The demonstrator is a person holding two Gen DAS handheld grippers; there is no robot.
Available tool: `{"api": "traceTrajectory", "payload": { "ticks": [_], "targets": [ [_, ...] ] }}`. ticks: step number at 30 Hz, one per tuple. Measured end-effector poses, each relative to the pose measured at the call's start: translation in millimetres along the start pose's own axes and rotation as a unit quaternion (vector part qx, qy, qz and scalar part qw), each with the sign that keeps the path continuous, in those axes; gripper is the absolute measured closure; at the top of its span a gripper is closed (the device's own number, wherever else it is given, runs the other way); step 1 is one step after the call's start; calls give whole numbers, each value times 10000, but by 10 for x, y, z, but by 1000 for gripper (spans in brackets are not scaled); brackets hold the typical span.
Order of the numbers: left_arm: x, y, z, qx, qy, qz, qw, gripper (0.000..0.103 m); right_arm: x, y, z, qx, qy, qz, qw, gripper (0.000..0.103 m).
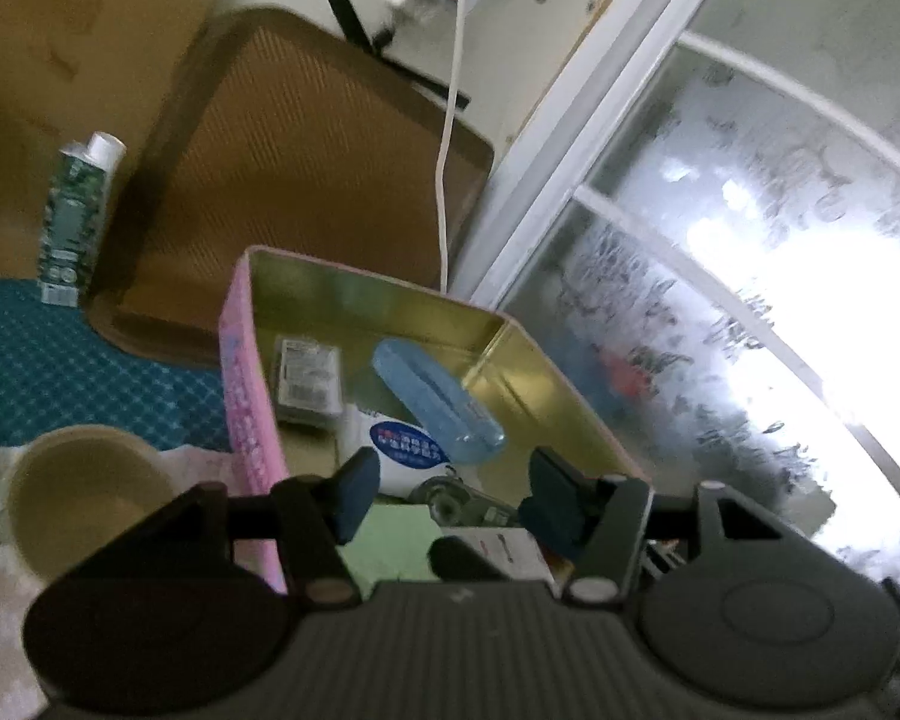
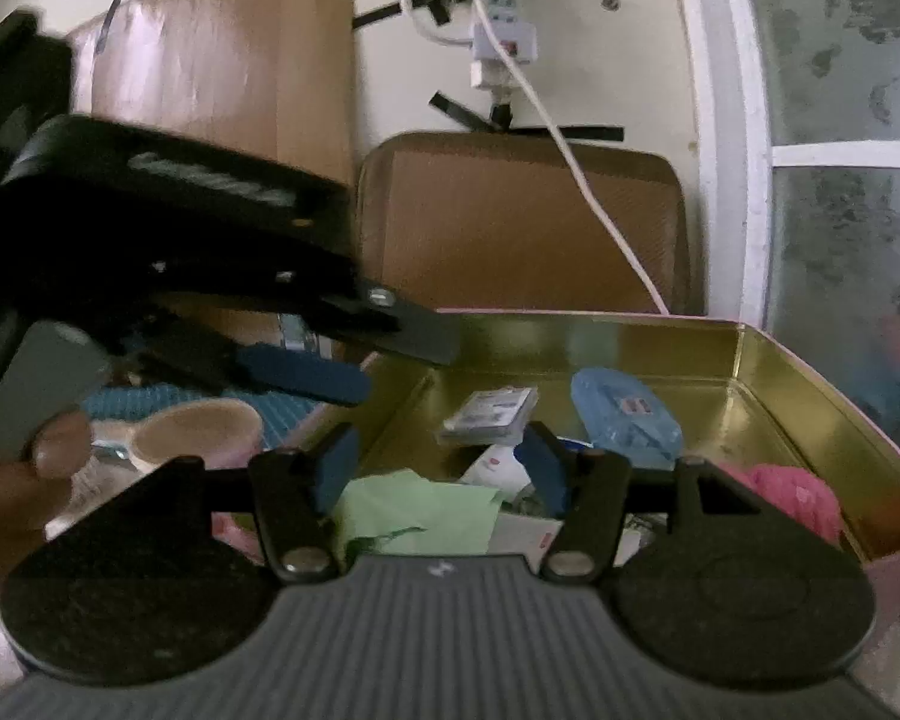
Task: Organize soft objects
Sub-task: 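Carry the pack into the pink tin and open the left gripper, then move the right gripper to the bag of cotton swabs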
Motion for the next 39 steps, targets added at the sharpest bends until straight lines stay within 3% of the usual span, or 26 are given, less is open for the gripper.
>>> {"api": "traceTrajectory", "payload": {
  "ticks": [5, 15, 18, 23, 32, 39],
  "targets": [
    [-572, 140, 99, 260, -94, -342, 9990, 34, -176, -5, 162, 400, 20, -292, 9988, 40],
    [-1512, 562, 780, 202, -717, -581, 9955, 31, -260, 100, 931, 104, -366, -460, 9982, 39],
    [-1709, 624, 994, 53, -846, -670, 9941, 31, -270, 106, 1127, 31, -450, -503, 9977, 28],
    [-1888, 723, 1296, -159, -1003, -722, 9922, 31, -278, 125, 1413, -70, -592, -544, 9967, 16],
    [-2092, 758, 1730, -490, -1382, -935, 9847, 29, -216, 167, 1600, -79, -627, -382, 9973, 15],
    [-2244, 761, 1918, -408, -1837, -1110, 9758, 29, -200, 155, 1782, -416, -819, -338, 9952, 18]
  ]
}}
Point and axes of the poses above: each gripper's, at about its wrist camera, not at the fingertips, and x roughly the way its jaws point, z to its left, y to its underside, the point moved 8 cm from there along x, roughly the way its jaws point, and after that the axes turned 4 degrees about -x, right-handed, at the moved point
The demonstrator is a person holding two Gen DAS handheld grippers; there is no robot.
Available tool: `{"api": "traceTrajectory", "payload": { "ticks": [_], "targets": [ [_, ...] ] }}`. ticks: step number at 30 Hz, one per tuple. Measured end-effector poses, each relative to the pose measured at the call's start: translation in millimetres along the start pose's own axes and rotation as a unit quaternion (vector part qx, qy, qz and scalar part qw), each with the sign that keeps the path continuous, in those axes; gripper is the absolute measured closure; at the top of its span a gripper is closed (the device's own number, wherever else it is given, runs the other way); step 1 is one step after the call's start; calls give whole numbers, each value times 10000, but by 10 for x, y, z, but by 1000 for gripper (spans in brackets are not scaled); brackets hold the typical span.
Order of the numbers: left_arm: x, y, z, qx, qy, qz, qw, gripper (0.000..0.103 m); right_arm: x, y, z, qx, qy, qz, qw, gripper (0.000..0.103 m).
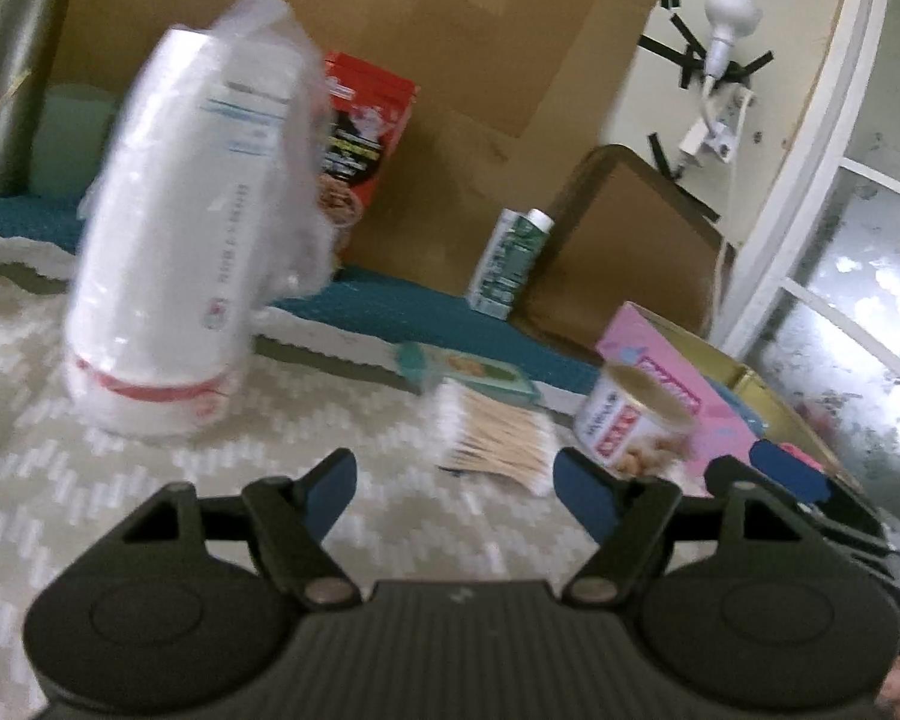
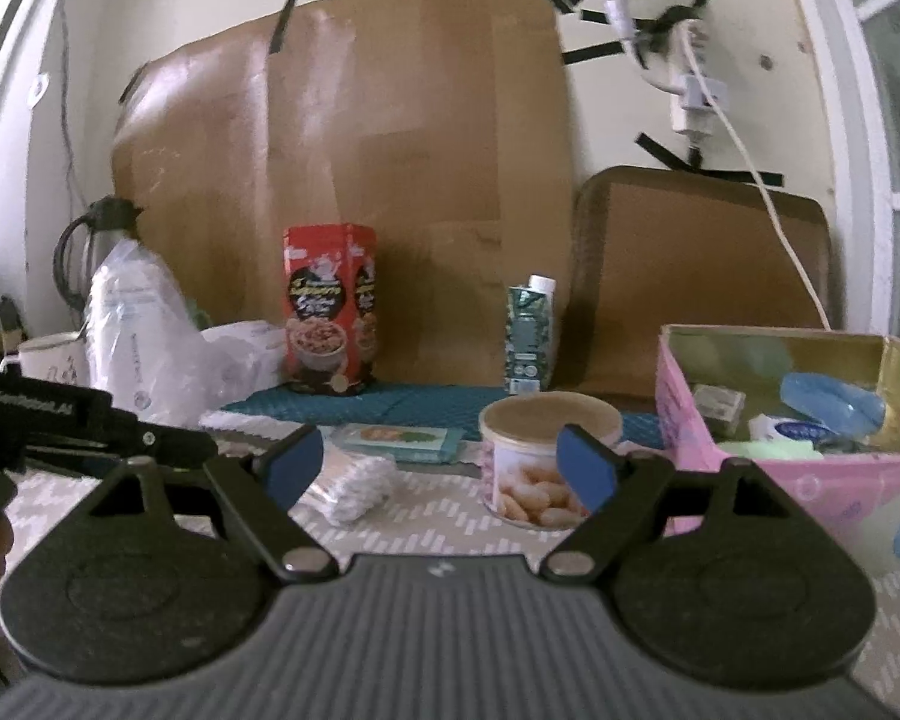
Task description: Organize soft objects
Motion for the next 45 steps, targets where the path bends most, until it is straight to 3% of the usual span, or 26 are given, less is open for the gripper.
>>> {"api": "traceTrajectory", "payload": {
  "ticks": [3, 8, 13, 22, 24, 28, 31, 36, 45],
  "targets": [
    [-36, 1, 149, -136, -166, -76, 9997, 28, 59, 5, 95, -121, -179, 84, 9997, 20],
    [-15, -21, 306, -579, -121, -54, 9982, 28, 220, -4, 301, -452, -490, 266, 9974, 29],
    [22, -20, 320, -657, -46, -13, 9978, 28, 499, 37, 415, -504, -715, 643, 9941, 31],
    [28, -19, 303, -625, 43, -56, 9980, 28, 1019, 144, 327, 294, -949, 1533, 9832, 32],
    [25, -23, 313, -673, 76, -69, 9977, 28, 1061, 208, 351, 444, -1122, 1768, 9768, 54],
    [3, -37, 350, -822, 150, -106, 9964, 28, 956, 205, 379, 525, -1299, 1785, 9739, 66],
    [-14, -54, 384, -930, 176, -152, 9954, 28, 763, 212, 440, 628, -1603, 1837, 9678, 68],
    [-4, -58, 418, -1027, 178, -118, 9945, 28, 305, 294, 601, 569, -2158, 1841, 9572, 68],
    [-27, -46, 509, -1209, -10, -110, 9926, 28, -17, 251, 495, 484, -2030, 1348, 9687, 56]
  ]
}}
Point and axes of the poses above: each gripper's, at about its wrist camera, not at the fingertips, and x roughly the way its jaws point, z to its left, y to its underside, the point moved 8 cm from there along x, roughly the way its jaws point, and after that the axes turned 4 degrees about -x, right-handed, at the moved point
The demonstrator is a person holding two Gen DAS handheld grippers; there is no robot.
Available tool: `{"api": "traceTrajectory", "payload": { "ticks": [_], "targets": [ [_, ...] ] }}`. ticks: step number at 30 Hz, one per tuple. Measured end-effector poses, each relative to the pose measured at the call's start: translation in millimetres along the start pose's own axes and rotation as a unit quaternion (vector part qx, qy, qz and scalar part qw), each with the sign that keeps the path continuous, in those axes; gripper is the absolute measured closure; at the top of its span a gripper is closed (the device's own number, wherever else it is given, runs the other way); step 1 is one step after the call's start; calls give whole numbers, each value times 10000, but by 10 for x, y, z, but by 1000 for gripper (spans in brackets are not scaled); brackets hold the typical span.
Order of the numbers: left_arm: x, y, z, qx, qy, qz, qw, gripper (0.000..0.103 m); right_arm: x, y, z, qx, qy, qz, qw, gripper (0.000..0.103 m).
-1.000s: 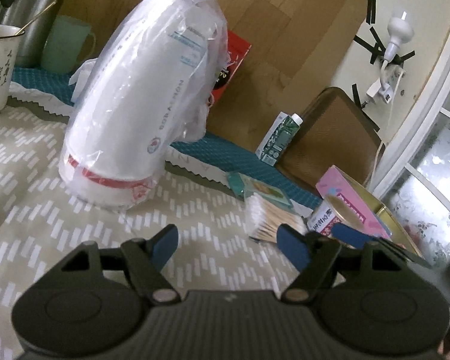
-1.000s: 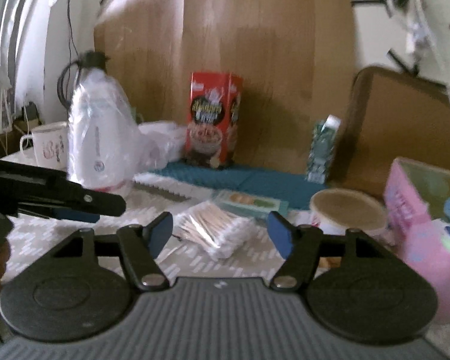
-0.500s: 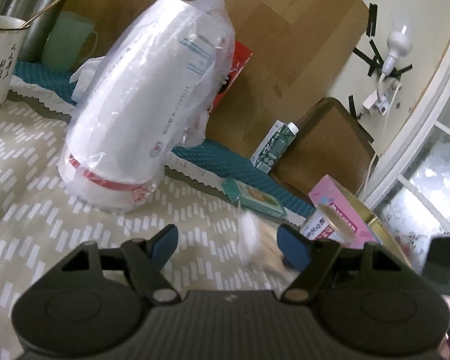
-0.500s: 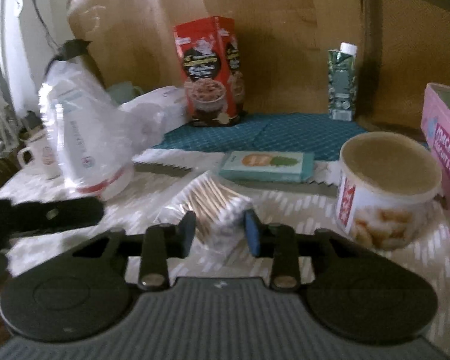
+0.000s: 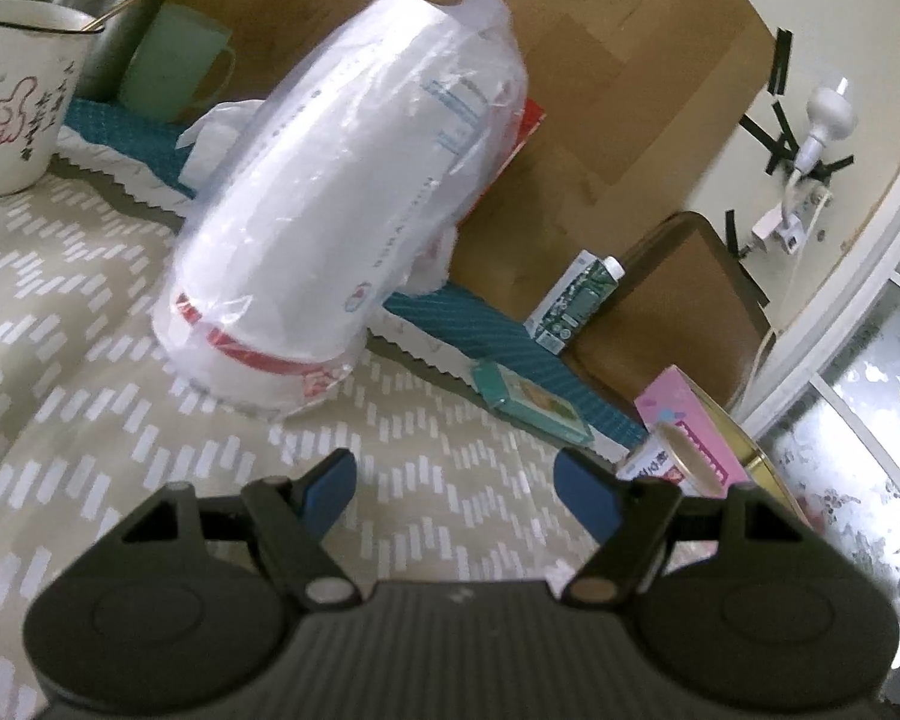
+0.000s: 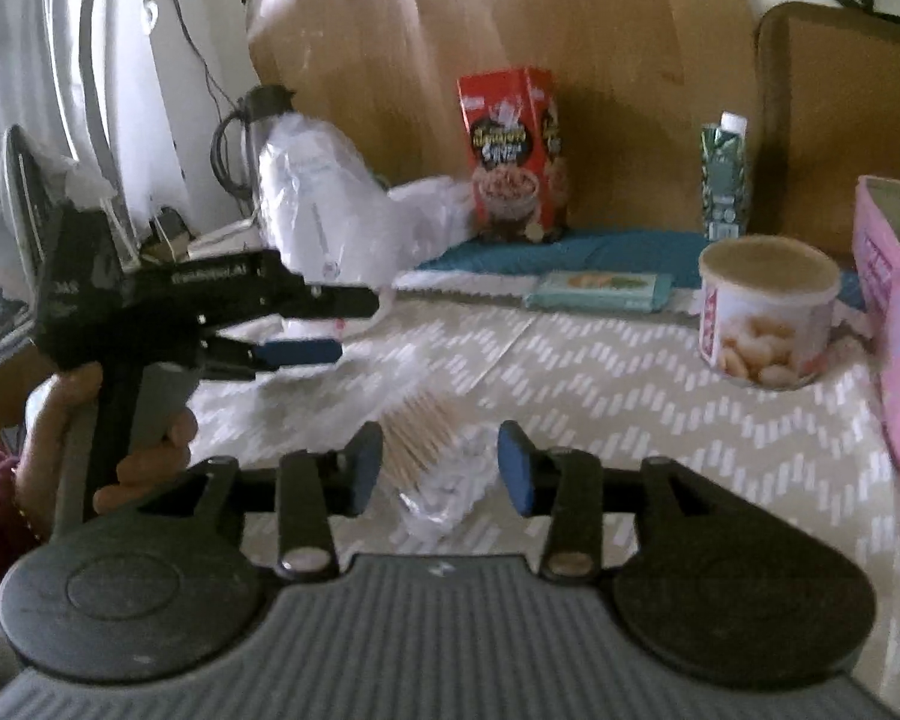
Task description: Organize soft objects
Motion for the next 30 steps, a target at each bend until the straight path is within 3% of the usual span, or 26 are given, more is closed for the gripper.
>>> {"api": "traceTrajectory", "payload": {
  "ticks": [2, 11, 17, 24, 26, 27, 29, 30],
  "targets": [
    [-23, -3, 15, -37, -27, -43, 10000, 28, -24, -1, -25, 14, -16, -56, 10000, 51],
    [-174, 25, 23, -175, 4, 4, 9998, 28, -97, 164, -42, -279, -3, 32, 9996, 50],
    [-247, 145, -238, 6, 334, 351, 9988, 28, -21, 231, -33, -535, 6, 180, 9984, 44],
    [-57, 369, -511, 345, 473, 835, 9948, 26, 171, 276, 38, -767, -48, 494, 9958, 41],
    [46, 495, -540, 356, 511, 1114, 9918, 39, 215, 269, 63, -879, -32, 504, 9948, 41],
    [96, 576, -568, 394, 569, 1323, 9888, 51, 231, 269, 71, -919, -23, 506, 9945, 41],
    [86, 633, -646, 765, 434, 1308, 9875, 54, 226, 266, 84, -967, -14, 499, 9941, 59],
    [72, 648, -692, 901, 410, 1312, 9864, 54, 204, 265, 86, -991, 28, 467, 9940, 60]
  ]
}}
Point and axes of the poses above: each gripper's, at about its wrist camera, not at the fingertips, and x roughly the way its jaws point, z to its left, y to its underside, the point moved 8 cm from there along x, roughly the way its jaws point, and after that the axes turned 4 degrees about -x, right-handed, at the moved point
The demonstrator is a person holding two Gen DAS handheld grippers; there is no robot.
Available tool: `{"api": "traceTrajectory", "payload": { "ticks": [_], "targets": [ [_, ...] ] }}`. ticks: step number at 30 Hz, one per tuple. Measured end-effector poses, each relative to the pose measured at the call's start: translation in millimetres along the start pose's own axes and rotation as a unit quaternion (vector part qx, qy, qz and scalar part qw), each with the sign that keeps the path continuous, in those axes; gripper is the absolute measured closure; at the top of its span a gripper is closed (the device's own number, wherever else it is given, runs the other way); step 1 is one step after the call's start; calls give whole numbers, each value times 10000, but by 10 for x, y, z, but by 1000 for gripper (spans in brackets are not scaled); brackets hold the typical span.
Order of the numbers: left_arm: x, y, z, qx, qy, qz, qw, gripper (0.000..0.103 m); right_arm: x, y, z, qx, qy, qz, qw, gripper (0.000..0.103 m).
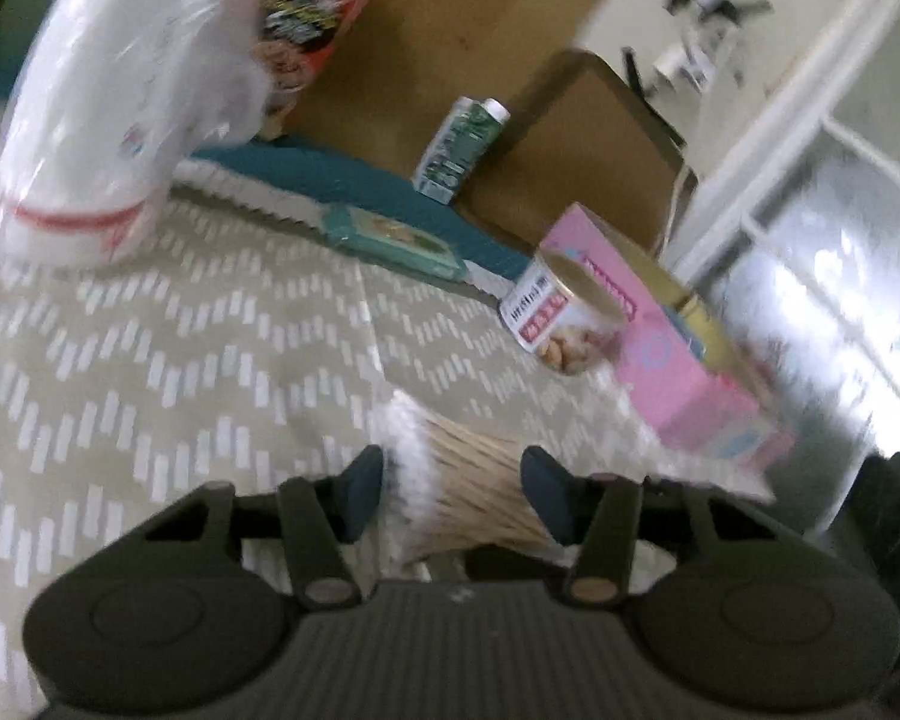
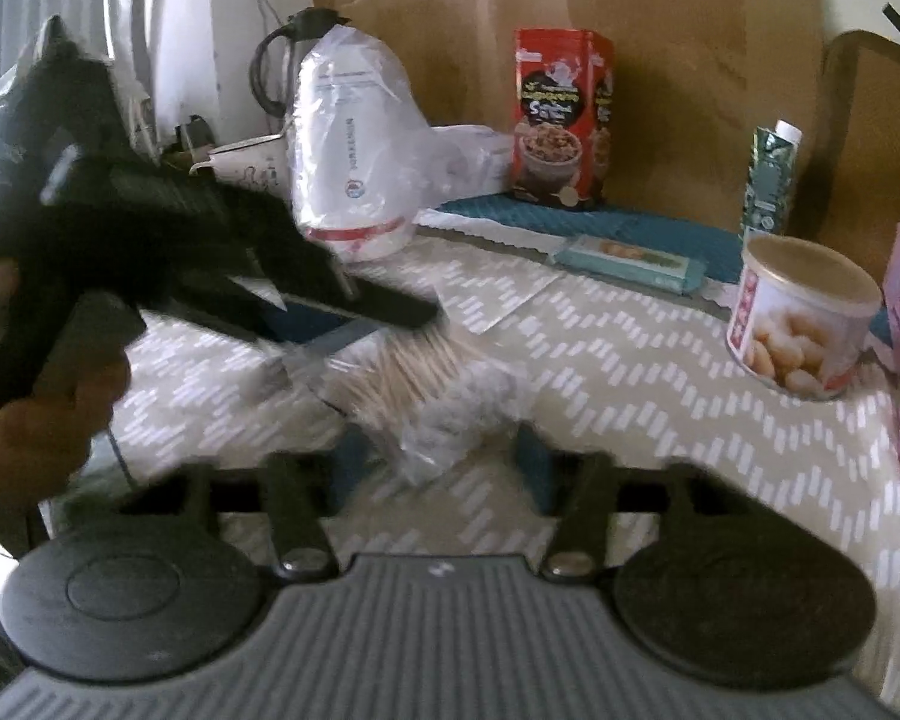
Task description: Organize soft objects
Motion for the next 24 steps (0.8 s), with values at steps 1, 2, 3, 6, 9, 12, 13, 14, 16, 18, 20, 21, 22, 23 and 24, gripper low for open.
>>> {"api": "traceTrajectory", "payload": {
  "ticks": [1, 2, 3, 6, 9, 12, 13, 14, 16, 18, 20, 21, 22, 23, 24],
  "targets": [
    [-11, 0, -29, 32, 25, 7, 10000, 54, -29, 13, -6, 7, 5, -13, 10000, 60],
    [-21, -9, -45, 8, 83, 8, 10000, 54, -52, 25, -18, 49, 6, -16, 10000, 60],
    [-40, -7, -37, -12, 124, 3, 9999, 54, -74, 30, -25, 93, 5, -25, 10000, 60],
    [-70, 2, -38, -34, 144, -23, 9999, 54, -143, 17, -15, 119, 53, -112, 9999, 60],
    [-75, 14, -8, -40, 56, -11, 10000, 54, -141, 17, 18, 92, 48, -120, 9999, 60],
    [-85, 14, 28, -132, 57, -10, 9999, 54, -102, 28, 49, 114, -14, -73, 9999, 61],
    [-97, 12, 31, -134, 59, -20, 9999, 54, -96, 28, 55, 120, -24, -70, 9999, 61],
    [-105, 8, 28, -127, 61, -31, 9999, 54, -93, 22, 61, 119, -28, -75, 9999, 61],
    [-115, -2, 22, -117, 69, -50, 9999, 54, -100, 12, 67, 108, -34, -96, 9999, 61],
    [-118, -5, 19, -123, 82, -63, 9999, 54, -106, 5, 68, 118, -19, -111, 9999, 61],
    [-108, 0, 15, -124, 80, -49, 9999, 54, -113, 2, 70, 137, 8, -128, 9998, 61],
    [-101, 5, 9, -114, 72, -34, 9999, 54, -119, 4, 65, 149, 18, -134, 9998, 61],
    [-90, 11, -3, -99, 65, -17, 9999, 54, -124, 6, 62, 165, 28, -141, 9998, 61],
    [-82, 15, -17, -83, 61, -7, 9999, 54, -131, 11, 61, 183, 40, -149, 9997, 61],
    [-73, 20, -36, -58, 59, 4, 10000, 54, -139, 13, 58, 201, 53, -156, 9997, 61]
  ]
}}
Point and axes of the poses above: each gripper's, at about its wrist camera, not at the fingertips, and x roughly the way its jaws point, z to its left, y to its underside, the point moved 8 cm from there along x, roughly the way its jaws point, and after that the axes turned 4 degrees about -x, right-handed, at the moved point
